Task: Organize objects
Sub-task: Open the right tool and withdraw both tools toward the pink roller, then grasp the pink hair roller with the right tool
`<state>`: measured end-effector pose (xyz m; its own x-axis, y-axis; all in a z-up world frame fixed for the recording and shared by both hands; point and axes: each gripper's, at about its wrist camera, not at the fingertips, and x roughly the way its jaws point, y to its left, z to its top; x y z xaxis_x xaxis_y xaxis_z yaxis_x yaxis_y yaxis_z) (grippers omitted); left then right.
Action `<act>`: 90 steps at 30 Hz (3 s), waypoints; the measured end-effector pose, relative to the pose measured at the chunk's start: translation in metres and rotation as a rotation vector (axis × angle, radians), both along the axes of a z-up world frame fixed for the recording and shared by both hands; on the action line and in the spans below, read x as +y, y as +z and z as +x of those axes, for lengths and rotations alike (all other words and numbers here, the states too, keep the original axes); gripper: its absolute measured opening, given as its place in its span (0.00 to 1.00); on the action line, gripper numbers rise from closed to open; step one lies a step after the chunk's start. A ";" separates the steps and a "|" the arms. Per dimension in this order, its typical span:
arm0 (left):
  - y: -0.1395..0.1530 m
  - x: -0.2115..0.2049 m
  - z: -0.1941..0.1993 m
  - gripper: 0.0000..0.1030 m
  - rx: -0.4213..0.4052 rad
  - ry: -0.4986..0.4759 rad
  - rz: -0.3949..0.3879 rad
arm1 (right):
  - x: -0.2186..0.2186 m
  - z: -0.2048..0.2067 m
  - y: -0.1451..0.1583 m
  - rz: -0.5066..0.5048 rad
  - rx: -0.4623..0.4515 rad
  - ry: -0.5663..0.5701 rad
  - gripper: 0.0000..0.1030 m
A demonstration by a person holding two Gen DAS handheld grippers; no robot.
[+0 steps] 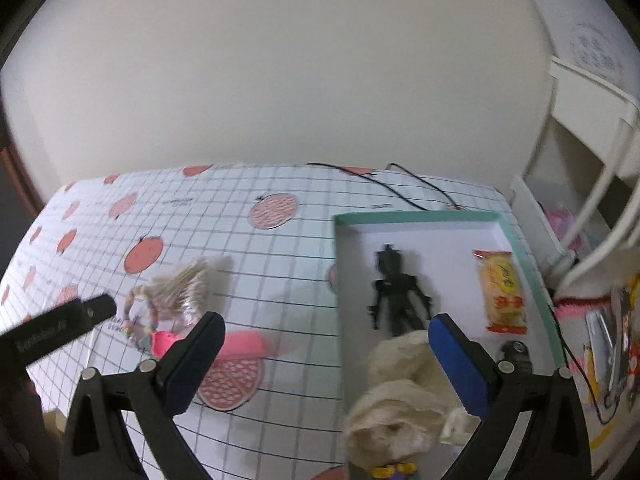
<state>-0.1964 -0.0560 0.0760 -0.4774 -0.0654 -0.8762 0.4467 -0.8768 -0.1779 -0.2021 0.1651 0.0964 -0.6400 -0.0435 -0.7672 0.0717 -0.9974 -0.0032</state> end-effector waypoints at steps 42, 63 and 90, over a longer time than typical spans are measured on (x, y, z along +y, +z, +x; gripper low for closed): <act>-0.050 0.008 0.008 0.95 -0.232 -0.141 0.059 | -0.087 -0.026 -0.078 0.244 -0.167 0.588 0.89; -0.058 0.015 0.006 0.95 -0.250 -0.174 0.073 | -0.086 -0.019 -0.081 0.198 -0.206 0.619 0.45; -0.069 0.030 -0.002 0.94 -0.262 -0.206 0.051 | -0.051 0.003 -0.077 -0.036 -0.322 0.327 0.25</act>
